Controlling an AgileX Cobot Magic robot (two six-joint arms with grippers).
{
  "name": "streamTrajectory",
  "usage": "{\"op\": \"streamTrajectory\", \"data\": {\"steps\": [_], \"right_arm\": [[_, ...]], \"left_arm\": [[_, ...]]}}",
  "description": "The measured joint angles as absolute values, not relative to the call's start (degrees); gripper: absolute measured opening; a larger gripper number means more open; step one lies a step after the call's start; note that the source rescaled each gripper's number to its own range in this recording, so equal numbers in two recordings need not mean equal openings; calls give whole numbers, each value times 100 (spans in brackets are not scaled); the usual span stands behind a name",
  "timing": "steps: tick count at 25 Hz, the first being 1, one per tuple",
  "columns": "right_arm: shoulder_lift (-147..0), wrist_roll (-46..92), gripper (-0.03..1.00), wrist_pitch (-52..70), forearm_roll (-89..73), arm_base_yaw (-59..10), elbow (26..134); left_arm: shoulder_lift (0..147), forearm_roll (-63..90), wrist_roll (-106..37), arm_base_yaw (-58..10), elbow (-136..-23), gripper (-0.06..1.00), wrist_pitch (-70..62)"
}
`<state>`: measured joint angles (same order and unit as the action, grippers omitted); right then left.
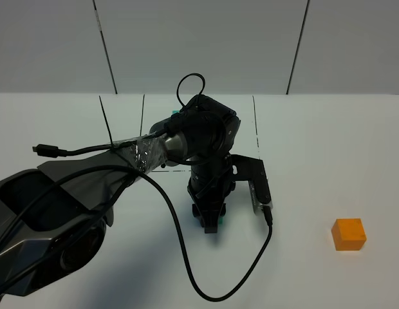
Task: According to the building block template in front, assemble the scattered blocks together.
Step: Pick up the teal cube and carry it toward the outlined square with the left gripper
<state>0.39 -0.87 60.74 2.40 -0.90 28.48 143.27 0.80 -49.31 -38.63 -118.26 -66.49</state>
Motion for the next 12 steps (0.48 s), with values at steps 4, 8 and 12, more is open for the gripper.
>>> {"op": "streamTrajectory", "data": {"steps": [4,8,12], "right_arm": [[39,-87,76,6074,240,-90,2848],[39,-87,76,6074,240,-90,2848],[39,-87,76,6074,240,-90,2848]], "left_arm": [[14327,85,-4931,-3863,-11830,11,-6706],[14317,125,-4914,-3883,-11830,67,-6804],[14284,106,-4840,-3887,-11830,99,-6804]]}}
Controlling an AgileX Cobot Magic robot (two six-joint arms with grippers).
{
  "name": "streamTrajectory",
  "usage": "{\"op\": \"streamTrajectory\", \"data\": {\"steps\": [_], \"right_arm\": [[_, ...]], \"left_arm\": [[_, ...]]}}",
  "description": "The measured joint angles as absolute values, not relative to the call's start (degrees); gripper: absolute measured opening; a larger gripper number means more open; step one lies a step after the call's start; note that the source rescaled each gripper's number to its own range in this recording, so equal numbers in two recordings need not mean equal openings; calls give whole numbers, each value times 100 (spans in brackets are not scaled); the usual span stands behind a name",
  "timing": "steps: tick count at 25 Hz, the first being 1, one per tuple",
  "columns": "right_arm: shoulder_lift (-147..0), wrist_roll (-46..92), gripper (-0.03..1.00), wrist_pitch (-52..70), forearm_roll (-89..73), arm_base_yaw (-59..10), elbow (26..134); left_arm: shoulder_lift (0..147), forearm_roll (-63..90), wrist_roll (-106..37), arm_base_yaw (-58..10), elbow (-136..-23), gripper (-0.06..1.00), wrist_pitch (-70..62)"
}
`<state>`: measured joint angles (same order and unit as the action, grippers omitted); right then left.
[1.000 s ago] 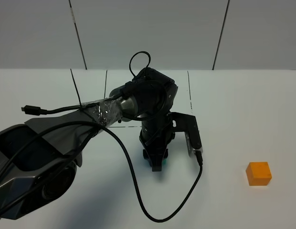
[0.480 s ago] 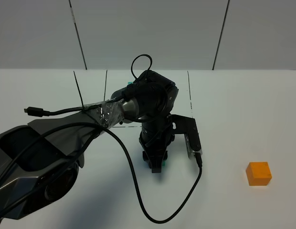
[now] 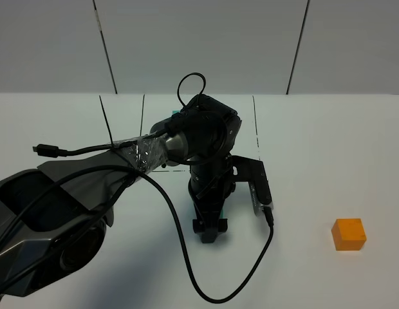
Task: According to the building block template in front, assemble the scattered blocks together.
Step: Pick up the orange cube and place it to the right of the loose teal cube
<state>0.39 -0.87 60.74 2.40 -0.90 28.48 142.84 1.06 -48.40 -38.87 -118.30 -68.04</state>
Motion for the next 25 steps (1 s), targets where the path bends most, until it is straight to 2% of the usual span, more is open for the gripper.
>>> {"op": "streamTrajectory", "data": {"steps": [7,14,19,25], "right_arm": [[39,-87,76,6074,240,-90,2848],[39,-87,76,6074,240,-90,2848],[39,-87,76,6074,240,-90,2848],[39,-82,76,6074,240,-90,2848]], "left_arm": [[13719,94,-4243,-3887,-11818,97,-6804],[12814,0,-2565,-3792,-11818,93,-6815],[12163,-40,-1696,-3244,-11654,89,-6820],[10810,-60,-1544,-2235,-10506,84,-6815]]}}
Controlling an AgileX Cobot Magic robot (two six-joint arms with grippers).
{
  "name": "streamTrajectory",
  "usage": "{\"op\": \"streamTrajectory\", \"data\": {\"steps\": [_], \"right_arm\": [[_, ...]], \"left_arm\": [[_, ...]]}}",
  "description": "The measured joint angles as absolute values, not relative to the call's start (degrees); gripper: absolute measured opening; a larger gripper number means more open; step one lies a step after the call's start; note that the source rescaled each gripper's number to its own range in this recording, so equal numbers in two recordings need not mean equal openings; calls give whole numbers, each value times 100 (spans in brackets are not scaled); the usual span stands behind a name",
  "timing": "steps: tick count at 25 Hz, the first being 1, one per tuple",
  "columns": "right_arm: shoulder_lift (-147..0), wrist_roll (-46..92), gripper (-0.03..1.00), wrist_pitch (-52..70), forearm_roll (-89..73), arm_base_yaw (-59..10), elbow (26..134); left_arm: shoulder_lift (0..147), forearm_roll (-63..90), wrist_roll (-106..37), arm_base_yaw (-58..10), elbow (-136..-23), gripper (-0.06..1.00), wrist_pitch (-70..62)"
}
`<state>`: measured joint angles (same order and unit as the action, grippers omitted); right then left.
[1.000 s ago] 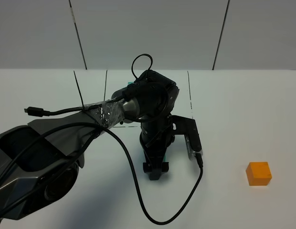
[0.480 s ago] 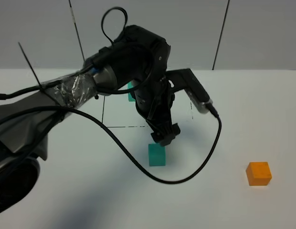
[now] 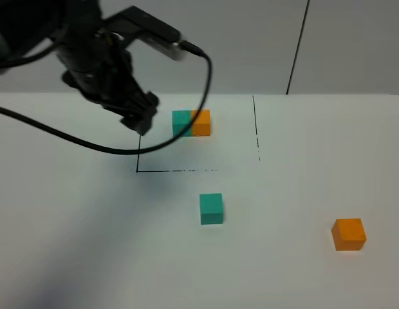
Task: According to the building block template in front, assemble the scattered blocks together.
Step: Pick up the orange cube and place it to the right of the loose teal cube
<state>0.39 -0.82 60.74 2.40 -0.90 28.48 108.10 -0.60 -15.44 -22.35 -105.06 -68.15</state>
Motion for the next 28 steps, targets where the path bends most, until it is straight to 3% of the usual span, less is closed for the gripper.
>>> {"op": "streamTrajectory", "data": {"steps": [10,20,28], "right_arm": [[39,-87,76,6074,240,-90,2848],[39,-87,76,6074,240,-90,2848],[39,-82,76,6074,240,-90,2848]], "left_arm": [[7246,-260,-924,41,-7551,81,-6737],[3478,-712,167,157,-5238,80,-6663],[1493,-177,364,159,-4238,79,-6370]]}}
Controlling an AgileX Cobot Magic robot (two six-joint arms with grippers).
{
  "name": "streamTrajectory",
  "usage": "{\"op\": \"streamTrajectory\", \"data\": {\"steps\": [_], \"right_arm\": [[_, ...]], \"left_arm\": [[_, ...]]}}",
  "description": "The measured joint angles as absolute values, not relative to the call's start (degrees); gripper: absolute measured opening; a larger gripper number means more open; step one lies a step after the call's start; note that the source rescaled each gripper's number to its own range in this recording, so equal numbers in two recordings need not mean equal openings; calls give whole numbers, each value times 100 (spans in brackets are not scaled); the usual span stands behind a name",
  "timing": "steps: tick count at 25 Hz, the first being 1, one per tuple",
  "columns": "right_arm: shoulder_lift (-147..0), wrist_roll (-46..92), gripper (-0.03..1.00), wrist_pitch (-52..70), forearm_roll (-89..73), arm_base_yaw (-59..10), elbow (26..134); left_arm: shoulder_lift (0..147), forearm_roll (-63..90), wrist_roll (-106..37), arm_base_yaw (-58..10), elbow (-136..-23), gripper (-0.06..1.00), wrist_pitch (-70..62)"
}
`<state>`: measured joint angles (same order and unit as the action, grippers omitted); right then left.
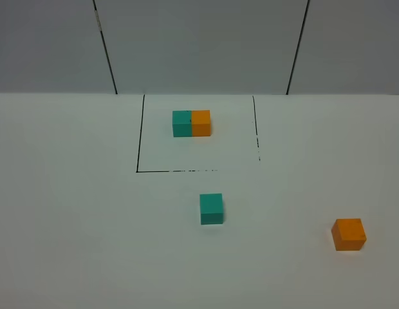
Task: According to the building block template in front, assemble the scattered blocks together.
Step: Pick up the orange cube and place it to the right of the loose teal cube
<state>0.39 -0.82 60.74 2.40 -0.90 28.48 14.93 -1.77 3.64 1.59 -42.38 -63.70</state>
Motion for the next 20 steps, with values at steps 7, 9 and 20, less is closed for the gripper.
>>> {"op": "streamTrajectory", "data": {"steps": [7,9,20], "right_arm": [[39,-89,76,6074,240,-90,2848],[39,-89,76,6074,240,-90,2848],[39,-84,76,6074,240,-90,2848]], "left_arm": [[629,359,76,159,-3487,79,-6122],[485,564,-125,159,-3259,79,-6019],[328,1373,-1159,154,-2903,73,-5986]]}}
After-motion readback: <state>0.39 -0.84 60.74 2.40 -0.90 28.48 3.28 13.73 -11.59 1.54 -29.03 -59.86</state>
